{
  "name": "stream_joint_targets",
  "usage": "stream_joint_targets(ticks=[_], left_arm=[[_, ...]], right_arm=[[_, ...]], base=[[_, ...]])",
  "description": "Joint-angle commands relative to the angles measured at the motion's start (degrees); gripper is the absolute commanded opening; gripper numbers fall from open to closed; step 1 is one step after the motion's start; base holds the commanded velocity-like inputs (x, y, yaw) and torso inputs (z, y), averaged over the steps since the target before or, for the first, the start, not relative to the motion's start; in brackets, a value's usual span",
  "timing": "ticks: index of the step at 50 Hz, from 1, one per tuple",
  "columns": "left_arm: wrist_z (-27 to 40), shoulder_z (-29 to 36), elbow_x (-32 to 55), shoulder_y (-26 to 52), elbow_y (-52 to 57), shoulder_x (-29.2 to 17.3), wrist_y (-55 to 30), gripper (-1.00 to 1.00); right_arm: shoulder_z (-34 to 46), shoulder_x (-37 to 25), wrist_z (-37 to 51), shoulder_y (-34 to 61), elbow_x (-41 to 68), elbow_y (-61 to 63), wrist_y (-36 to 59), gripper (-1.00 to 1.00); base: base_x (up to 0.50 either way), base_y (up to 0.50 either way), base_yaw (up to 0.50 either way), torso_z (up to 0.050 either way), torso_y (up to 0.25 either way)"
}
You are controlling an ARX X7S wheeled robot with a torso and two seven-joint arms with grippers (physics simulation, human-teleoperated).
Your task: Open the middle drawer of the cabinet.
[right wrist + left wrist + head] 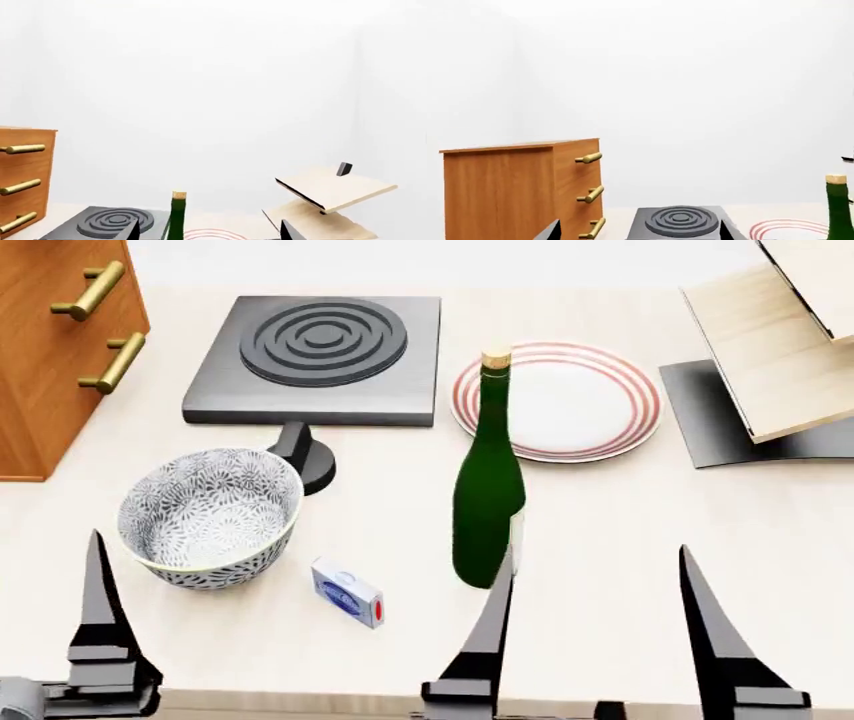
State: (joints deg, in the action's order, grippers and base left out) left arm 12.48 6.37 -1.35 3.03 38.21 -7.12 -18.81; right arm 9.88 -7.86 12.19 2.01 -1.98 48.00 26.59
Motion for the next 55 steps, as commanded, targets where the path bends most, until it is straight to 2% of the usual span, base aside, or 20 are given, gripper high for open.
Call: stream_joint_targets(ticks=[1,3,7,15,17,20,22,24,28,33,43,55], left_arm=[[-1.74,-1.72,0.53,3.26,14.73,0.45,-10.71,1.00],[-1.64,-1.75,0.76,3.64,16.29,0.38,-11.83,1.00],[-1.76,-1.54,1.47,4.62,21.19,0.20,-15.93,1.00],[1.20,-0.93,4.09,4.61,21.78,-2.36,-14.14,1.00],[7.42,0.82,8.84,5.34,21.78,-7.64,-13.37,1.00],[27.57,8.72,21.94,9.87,21.78,-24.43,-9.28,1.00],[38.29,15.31,28.00,14.25,21.77,-33.42,-5.29,1.00],[44.58,20.74,30.84,18.04,21.76,-38.60,-2.38,1.00],[50.94,28.07,32.77,23.28,21.74,-43.79,1.22,1.00],[54.76,33.08,33.79,27.16,21.66,-46.72,3.72,1.00],[57.48,37.19,34.07,30.30,21.49,-48.72,5.49,1.00],[59.03,40.16,33.87,32.58,21.45,-49.48,5.80,1.00]], right_arm=[[2.13,2.19,-3.06,4.32,-6.58,11.98,9.46,1.00],[0.71,7.44,-9.72,3.58,-12.01,11.99,8.07,1.00],[1.70,7.81,-9.91,2.86,-13.46,12.00,5.71,1.00],[2.44,7.83,-9.97,2.23,-15.03,12.00,3.18,1.00],[2.54,7.83,-9.93,2.09,-15.26,12.00,2.80,1.00],[2.75,7.83,-10.04,2.10,-15.65,12.00,2.54,1.00],[3.14,7.83,-10.06,2.17,-16.24,12.00,2.55,1.00],[3.57,7.83,-10.15,2.29,-16.90,12.00,2.47,1.00],[3.73,7.84,-9.90,2.29,-17.32,12.00,2.11,1.00],[3.44,7.83,-9.37,2.10,-17.19,12.00,1.01,1.00],[2.84,7.83,-9.35,1.65,-16.14,12.00,-0.25,1.00],[2.43,7.83,-9.34,1.36,-16.08,12.00,-1.63,1.00]], base=[[0.00,0.00,0.00,0.000,0.000],[0.00,0.00,0.00,0.000,0.000],[0.00,0.00,0.00,0.000,0.000],[0.00,0.00,0.00,0.000,0.000],[0.00,0.00,0.00,0.000,0.000],[0.00,0.00,0.00,0.000,0.000],[0.00,0.00,0.00,0.000,0.000],[0.00,0.00,0.00,0.000,0.000],[0.00,0.00,0.00,0.000,0.000],[0.00,0.00,0.00,0.000,0.000],[0.02,0.00,0.00,0.000,0.000],[0.48,0.00,0.00,0.000,0.000]])
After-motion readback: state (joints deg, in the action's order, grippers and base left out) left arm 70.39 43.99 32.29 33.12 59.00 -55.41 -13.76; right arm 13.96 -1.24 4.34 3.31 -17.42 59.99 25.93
